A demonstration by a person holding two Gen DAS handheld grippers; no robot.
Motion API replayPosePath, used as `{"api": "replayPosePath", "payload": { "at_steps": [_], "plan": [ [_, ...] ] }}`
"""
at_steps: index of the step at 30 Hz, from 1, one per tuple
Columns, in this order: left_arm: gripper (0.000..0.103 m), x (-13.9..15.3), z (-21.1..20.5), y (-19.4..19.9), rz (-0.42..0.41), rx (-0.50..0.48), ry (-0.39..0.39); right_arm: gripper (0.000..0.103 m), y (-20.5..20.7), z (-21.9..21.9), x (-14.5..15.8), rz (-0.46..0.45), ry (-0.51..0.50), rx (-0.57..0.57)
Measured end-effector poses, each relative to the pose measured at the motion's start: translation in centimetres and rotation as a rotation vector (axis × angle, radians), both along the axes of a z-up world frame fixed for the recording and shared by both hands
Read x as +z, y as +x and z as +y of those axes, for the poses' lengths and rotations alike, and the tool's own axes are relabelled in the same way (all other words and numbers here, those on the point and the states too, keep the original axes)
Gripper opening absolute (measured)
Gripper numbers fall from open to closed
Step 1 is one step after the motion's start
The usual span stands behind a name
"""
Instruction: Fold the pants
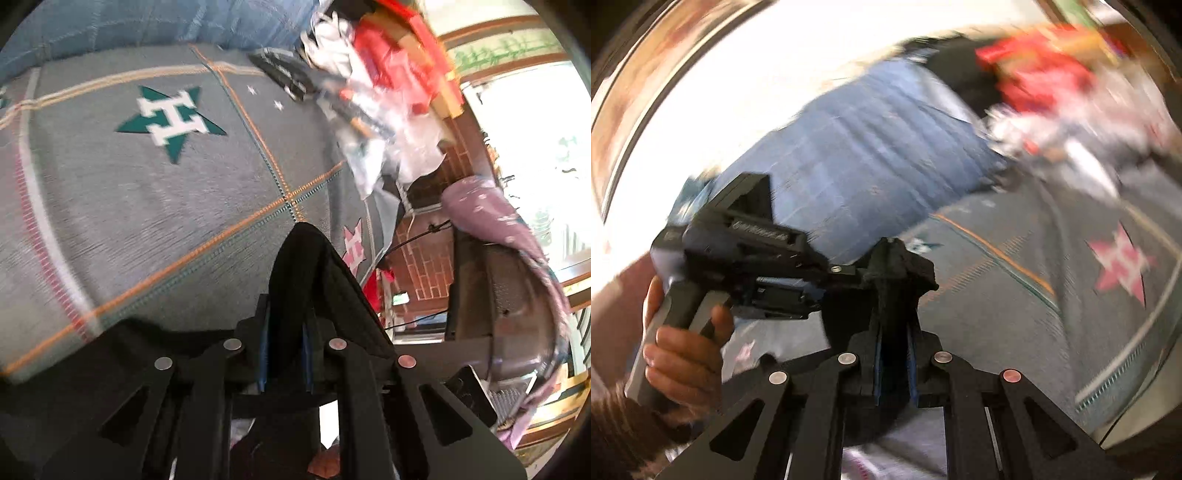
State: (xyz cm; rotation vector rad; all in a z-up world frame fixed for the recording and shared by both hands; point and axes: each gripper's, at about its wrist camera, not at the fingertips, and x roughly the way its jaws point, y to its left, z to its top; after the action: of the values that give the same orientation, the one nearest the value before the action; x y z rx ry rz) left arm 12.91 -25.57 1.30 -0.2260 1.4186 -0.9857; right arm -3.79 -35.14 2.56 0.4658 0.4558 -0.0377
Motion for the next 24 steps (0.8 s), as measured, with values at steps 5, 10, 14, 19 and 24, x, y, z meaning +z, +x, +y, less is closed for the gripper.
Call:
{"api": "replayPosePath", "payload": {
  "at_steps": [5,10,14,19,24],
  "plan": [
    [0.012,0.9,5.9,-0.6,-0.013,0.072,-0.016,0.010,0.3,6.8,1.8,-0.012,-0.148,0.157],
    [0.013,-0.8,12.7,-1.5,-0.050,0.183,0.048,0.012,1.6,13.5,0.2,0.041,-0.239,0.319],
    [0.013,-3.6,17.3,-1.2,-0.040,0.305,0.123,0.017,3.2,17.7,-2.7,0.122,-0.310,0.410],
    [0.013,-4.7,21.4,-1.0,0.043,0.392,0.066,0.028,3.0,19.0,-3.2,0.153,-0.340,0.461],
    [0.030,-3.5,24.0,-1.0,0.043,0.470,0.009,0.040,-0.3,16.5,-0.7,0.110,-0.323,0.449]
  ]
}}
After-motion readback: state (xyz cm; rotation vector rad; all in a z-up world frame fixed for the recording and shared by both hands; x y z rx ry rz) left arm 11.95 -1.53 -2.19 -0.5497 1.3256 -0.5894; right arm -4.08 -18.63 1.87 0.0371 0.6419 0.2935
